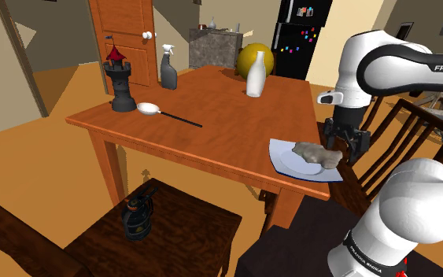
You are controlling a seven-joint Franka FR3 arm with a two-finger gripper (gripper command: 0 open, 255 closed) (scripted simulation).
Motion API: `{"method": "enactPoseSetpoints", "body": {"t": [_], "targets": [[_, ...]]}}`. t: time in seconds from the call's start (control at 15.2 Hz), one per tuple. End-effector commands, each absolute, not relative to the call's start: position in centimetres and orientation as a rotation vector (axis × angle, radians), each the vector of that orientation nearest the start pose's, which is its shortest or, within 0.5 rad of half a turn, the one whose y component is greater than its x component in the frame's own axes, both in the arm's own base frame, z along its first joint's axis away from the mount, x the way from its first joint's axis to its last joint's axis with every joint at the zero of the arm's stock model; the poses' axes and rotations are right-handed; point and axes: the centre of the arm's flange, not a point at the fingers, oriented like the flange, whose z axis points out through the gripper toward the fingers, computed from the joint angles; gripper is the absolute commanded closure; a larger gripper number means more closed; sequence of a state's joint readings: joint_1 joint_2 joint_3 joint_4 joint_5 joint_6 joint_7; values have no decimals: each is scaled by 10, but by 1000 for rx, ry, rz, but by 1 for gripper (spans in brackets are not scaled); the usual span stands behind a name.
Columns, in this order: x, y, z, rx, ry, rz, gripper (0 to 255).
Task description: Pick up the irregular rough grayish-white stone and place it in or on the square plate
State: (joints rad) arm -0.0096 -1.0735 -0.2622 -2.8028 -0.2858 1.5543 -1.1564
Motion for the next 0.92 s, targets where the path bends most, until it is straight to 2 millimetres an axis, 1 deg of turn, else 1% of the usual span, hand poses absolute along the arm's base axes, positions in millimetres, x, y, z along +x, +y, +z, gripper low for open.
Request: {"method": "enactPoseSetpoints", "body": {"t": [0.0,0.4,0.46,0.86], "targets": [[213,-89,444,-2640,-1553,277,0],[213,-89,444,-2640,-1553,277,0],[213,-89,444,-2640,-1553,277,255],[213,-89,444,-2640,-1553,277,255]]}}
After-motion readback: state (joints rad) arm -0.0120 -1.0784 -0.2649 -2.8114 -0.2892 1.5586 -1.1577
